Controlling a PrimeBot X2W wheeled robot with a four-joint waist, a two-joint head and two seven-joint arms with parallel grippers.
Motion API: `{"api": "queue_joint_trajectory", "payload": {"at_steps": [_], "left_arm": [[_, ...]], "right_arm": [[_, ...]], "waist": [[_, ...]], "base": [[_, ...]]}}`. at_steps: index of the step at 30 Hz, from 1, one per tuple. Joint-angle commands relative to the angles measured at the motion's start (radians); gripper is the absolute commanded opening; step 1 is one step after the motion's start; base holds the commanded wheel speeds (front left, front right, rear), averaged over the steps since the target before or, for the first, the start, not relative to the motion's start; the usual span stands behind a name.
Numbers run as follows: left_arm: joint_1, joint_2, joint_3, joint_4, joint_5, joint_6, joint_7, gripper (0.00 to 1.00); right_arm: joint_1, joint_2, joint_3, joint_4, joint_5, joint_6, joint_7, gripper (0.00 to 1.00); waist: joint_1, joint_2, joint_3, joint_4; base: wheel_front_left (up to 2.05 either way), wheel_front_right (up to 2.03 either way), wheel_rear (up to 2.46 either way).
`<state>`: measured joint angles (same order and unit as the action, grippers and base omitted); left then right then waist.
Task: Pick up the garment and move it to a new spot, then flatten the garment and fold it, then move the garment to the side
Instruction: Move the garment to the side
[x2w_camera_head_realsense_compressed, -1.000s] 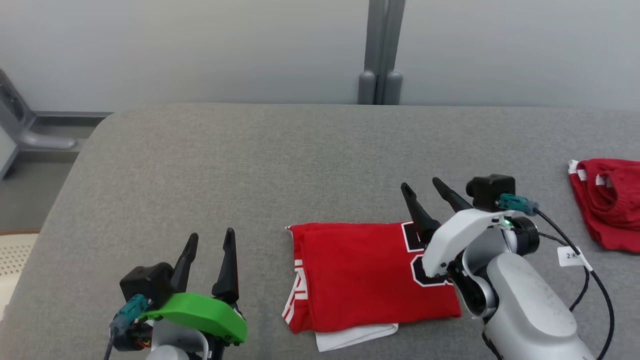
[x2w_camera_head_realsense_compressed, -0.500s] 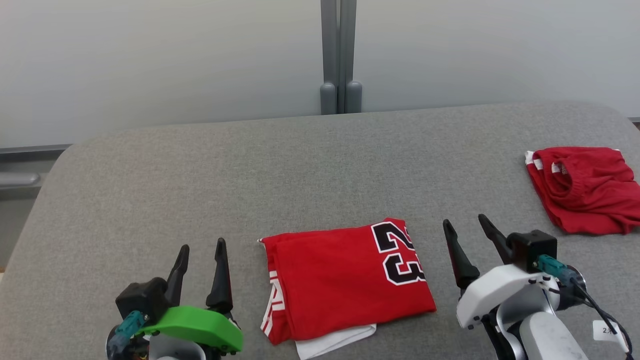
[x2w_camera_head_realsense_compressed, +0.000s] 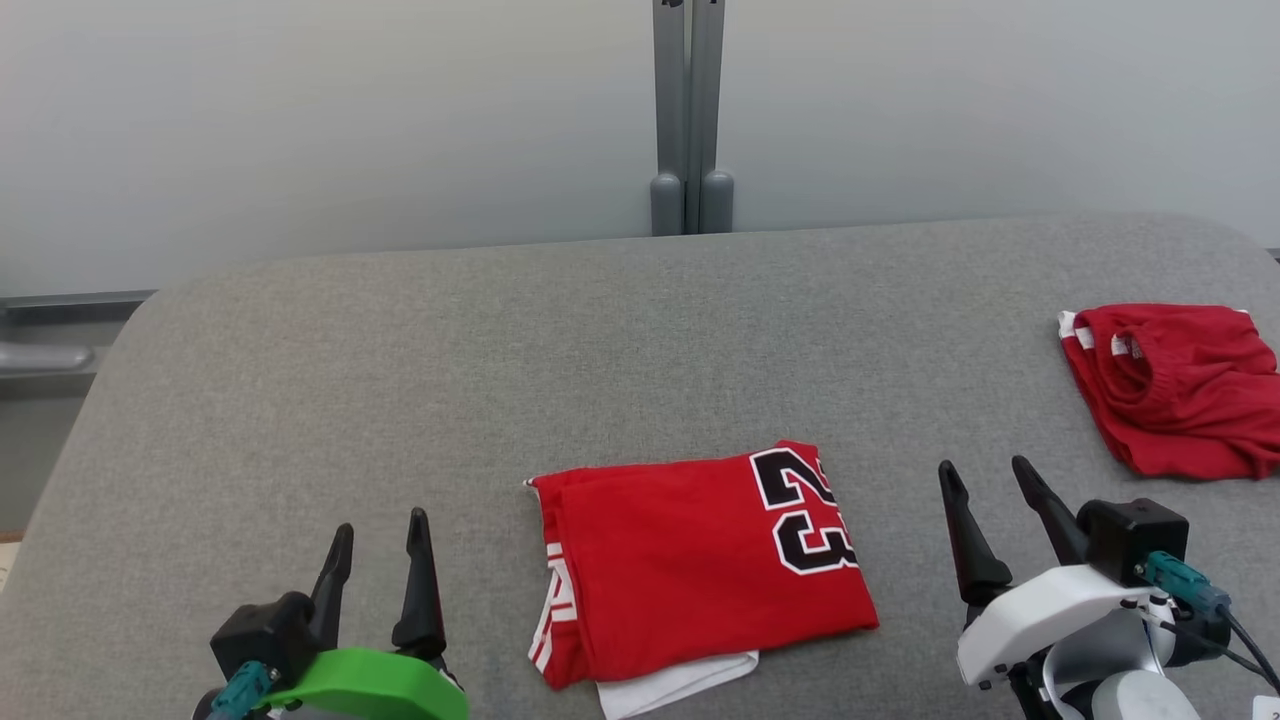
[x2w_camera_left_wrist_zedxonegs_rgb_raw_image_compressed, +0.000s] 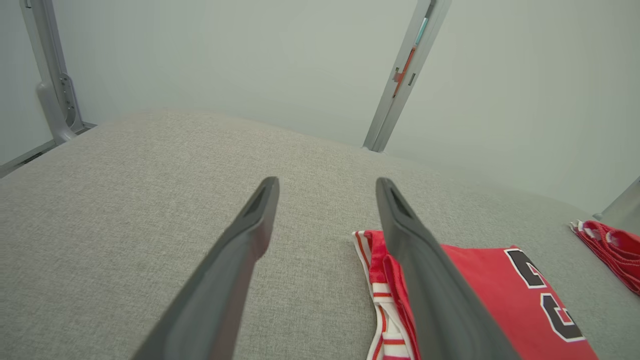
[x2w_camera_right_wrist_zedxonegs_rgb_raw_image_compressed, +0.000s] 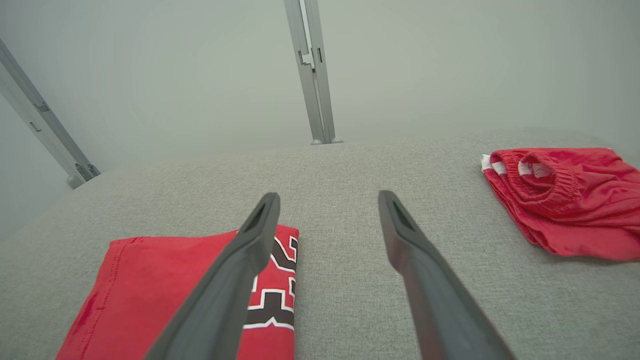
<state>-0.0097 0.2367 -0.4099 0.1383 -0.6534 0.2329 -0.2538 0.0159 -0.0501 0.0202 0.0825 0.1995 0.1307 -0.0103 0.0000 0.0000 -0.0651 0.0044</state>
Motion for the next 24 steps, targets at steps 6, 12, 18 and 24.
{"api": "queue_joint_trajectory", "payload": {"at_steps": [6,12,18,24], "left_arm": [[0.003,0.011,0.008,-0.01,0.011,0.005,-0.003,1.0],[-0.002,0.013,0.005,-0.009,0.006,0.007,0.001,1.0],[-0.01,0.018,0.007,-0.008,0.001,0.012,0.004,1.0],[-0.023,0.022,0.005,-0.01,0.002,0.013,0.012,1.0]], "right_arm": [[0.006,-0.001,-0.01,-0.012,-0.006,0.0,0.008,1.0],[0.001,-0.001,-0.005,-0.004,-0.011,0.0,0.011,1.0],[-0.008,-0.001,0.004,0.007,-0.027,0.0,0.027,1.0],[-0.029,-0.001,-0.013,0.041,-0.031,0.0,0.087,1.0]], "waist": [[0.0,0.0,0.002,0.004],[0.0,0.0,0.006,0.007],[0.0,0.0,0.011,0.019],[0.0,0.0,0.023,0.069]], "base": [[0.0,0.0,0.0],[0.0,0.0,0.0],[0.0,0.0,0.0],[0.0,0.0,0.0]]}}
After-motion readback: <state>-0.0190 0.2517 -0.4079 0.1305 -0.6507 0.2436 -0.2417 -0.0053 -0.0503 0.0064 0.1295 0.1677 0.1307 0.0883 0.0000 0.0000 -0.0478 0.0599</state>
